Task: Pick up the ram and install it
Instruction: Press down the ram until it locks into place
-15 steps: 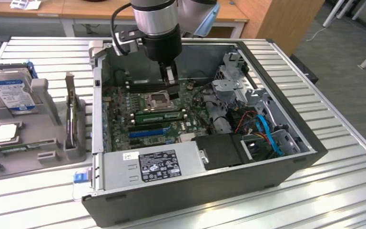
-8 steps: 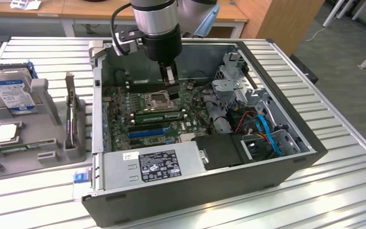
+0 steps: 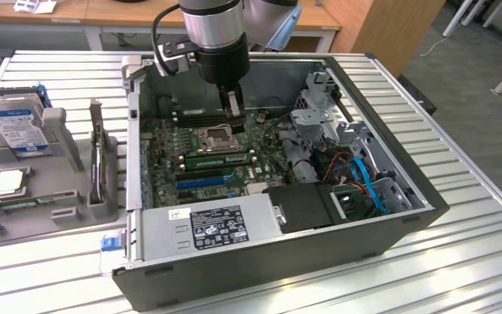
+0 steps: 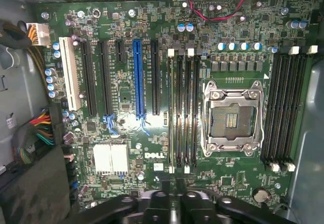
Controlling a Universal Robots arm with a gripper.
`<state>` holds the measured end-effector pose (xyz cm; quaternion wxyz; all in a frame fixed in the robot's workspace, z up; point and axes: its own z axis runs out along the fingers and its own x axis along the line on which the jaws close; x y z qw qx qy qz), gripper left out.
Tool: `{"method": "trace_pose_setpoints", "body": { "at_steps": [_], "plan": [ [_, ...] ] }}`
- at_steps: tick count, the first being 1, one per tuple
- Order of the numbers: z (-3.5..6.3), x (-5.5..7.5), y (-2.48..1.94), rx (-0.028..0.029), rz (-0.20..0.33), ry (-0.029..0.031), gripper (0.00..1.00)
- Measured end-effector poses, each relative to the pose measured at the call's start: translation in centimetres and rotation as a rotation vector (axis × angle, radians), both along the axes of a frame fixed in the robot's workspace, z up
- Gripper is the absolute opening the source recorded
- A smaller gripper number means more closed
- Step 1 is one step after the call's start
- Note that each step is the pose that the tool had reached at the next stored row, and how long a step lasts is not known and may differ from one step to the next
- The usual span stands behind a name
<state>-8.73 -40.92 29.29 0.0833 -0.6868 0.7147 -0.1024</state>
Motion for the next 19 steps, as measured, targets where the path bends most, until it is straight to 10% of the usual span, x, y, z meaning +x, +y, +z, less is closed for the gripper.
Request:
{"method": "trace_pose_setpoints", "body": {
  "at_steps": [4,5,18,19],
  "plan": [
    [0.0,0.0,0.0,-0.0001,0.0,0.0006,0.11],
    [0.02,0.03,0.01,0.0,0.0,0.0134,0.11],
    [0.04,0.85,-0.02,-0.0047,0.0,0.2487,0.11],
    [0.04,0.87,-0.02,-0.0048,0.0,0.2557,0.11]
  ]
}}
